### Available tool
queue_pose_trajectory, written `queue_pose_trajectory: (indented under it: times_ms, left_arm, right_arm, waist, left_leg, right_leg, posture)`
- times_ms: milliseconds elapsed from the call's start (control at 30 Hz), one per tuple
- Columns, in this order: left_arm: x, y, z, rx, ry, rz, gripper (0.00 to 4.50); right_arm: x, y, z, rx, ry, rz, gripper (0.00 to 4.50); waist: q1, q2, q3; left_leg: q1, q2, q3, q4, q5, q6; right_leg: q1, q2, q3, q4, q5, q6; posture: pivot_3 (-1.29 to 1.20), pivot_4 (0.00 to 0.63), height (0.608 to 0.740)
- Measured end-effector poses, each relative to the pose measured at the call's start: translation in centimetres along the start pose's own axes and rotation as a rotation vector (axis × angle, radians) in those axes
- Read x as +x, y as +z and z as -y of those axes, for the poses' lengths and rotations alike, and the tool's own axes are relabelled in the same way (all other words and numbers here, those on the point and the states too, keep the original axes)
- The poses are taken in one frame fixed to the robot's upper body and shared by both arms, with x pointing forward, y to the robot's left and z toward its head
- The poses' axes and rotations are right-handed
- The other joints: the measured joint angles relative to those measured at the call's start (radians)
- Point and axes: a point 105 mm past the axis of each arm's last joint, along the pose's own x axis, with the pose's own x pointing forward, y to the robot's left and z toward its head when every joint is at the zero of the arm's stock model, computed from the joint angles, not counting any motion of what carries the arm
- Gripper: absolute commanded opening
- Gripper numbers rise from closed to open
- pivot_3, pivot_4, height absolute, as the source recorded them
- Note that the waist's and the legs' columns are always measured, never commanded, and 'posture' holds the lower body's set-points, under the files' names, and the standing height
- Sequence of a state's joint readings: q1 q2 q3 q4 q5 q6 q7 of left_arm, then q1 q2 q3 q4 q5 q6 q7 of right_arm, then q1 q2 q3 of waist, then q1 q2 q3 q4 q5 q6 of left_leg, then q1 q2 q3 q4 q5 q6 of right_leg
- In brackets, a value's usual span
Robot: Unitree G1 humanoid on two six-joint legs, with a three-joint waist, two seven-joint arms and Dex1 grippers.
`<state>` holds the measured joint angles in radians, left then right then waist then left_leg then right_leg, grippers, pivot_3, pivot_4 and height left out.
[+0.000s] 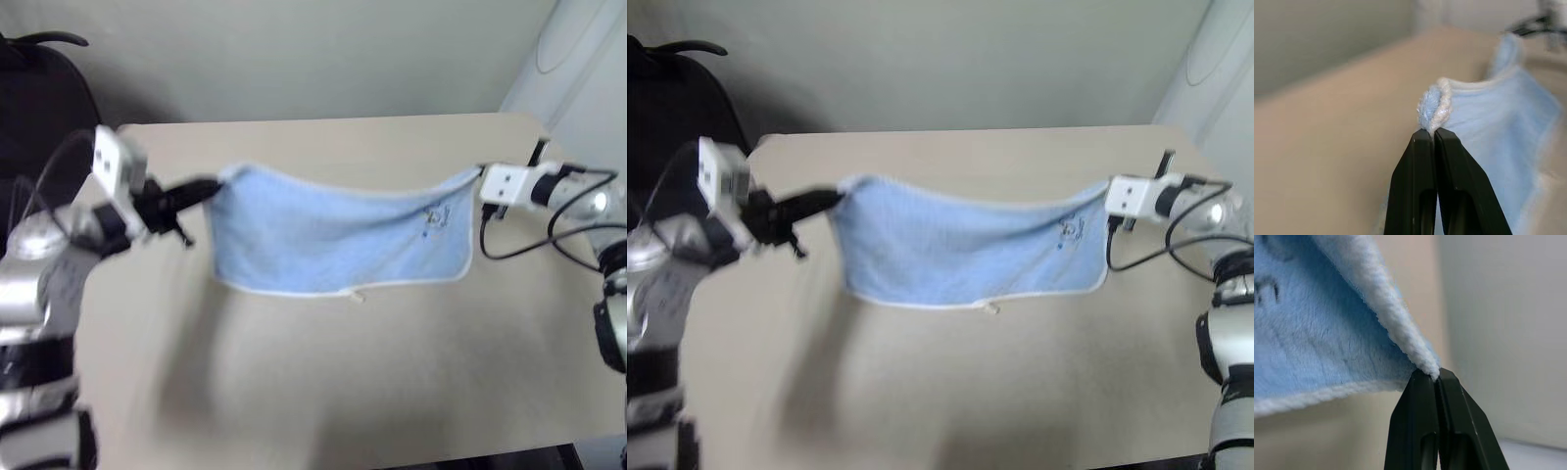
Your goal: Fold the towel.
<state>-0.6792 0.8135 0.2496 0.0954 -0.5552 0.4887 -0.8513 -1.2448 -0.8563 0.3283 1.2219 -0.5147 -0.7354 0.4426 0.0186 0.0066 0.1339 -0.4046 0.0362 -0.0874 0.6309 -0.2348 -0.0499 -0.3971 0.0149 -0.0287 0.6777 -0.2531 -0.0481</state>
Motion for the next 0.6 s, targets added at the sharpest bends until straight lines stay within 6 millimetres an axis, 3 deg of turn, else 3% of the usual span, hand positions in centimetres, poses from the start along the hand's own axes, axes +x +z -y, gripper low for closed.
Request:
queue_pose_trajectory:
  times_ms: [100, 200, 267, 333, 433, 600]
  left_arm:
    - [1.9, 3.1, -2.3, 0.045, 0.060, 0.091, 0.05]
    - [2.4, 5.2, -3.2, 0.078, 0.061, 0.153, 0.05]
    - [2.2, 5.4, -2.9, 0.097, 0.028, 0.156, 0.05]
    - [0.8, 4.2, -2.3, 0.121, -0.015, 0.101, 0.05]
    - [-1.7, 0.9, -0.3, 0.102, -0.096, -0.015, 0.05]
    - [-7.1, -5.3, 5.2, -0.047, -0.205, -0.237, 0.05]
  right_arm:
    - [-0.7, -0.1, 4.1, -0.035, -0.097, -0.044, 0.00]
    - [-1.2, 0.0, 6.0, -0.049, -0.137, -0.055, 0.00]
    - [-1.7, -0.4, 6.2, -0.048, -0.130, -0.064, 0.00]
    - [-2.1, -0.4, 5.9, -0.016, -0.098, -0.035, 0.00]
    - [-2.8, -0.8, 3.3, 0.052, 0.008, 0.020, 0.00]
    - [-4.9, -1.5, -6.6, 0.204, 0.358, 0.114, 0.00]
  waist:
    - [-0.002, 0.000, 0.000]
    - [-0.005, 0.000, 0.000]
    - [-0.008, 0.000, 0.000]
    - [-0.015, 0.000, 0.000]
    - [-0.019, -0.001, -0.001]
    - [-0.016, -0.001, -0.001]
  left_leg:
    - [-0.002, 0.000, 0.000, -0.001, 0.000, 0.000]
    - [-0.006, 0.000, 0.000, -0.003, 0.003, -0.003]
    - [-0.010, 0.000, 0.000, -0.003, 0.006, -0.007]
    - [-0.015, 0.000, 0.001, -0.003, 0.006, -0.007]
    - [-0.017, 0.001, 0.002, -0.003, 0.003, -0.005]
    - [-0.022, 0.001, 0.006, 0.000, -0.004, -0.002]
  right_leg:
    - [0.000, 0.000, 0.000, -0.004, 0.000, 0.000]
    - [-0.002, 0.001, 0.000, -0.012, 0.000, 0.001]
    - [-0.002, 0.002, 0.000, -0.014, 0.000, 0.001]
    - [-0.007, 0.002, 0.002, -0.017, 0.000, 0.002]
    - [-0.008, 0.003, 0.003, -0.019, -0.001, 0.003]
    - [-0.009, 0.004, 0.005, -0.023, -0.002, 0.005]
  posture:
    - [0.00, 0.150, 0.740]
    - [0.00, 0.150, 0.740]
    - [0.00, 0.150, 0.740]
    - [0.00, 0.150, 0.740]
    - [0.00, 0.150, 0.740]
    - [0.00, 0.150, 0.740]
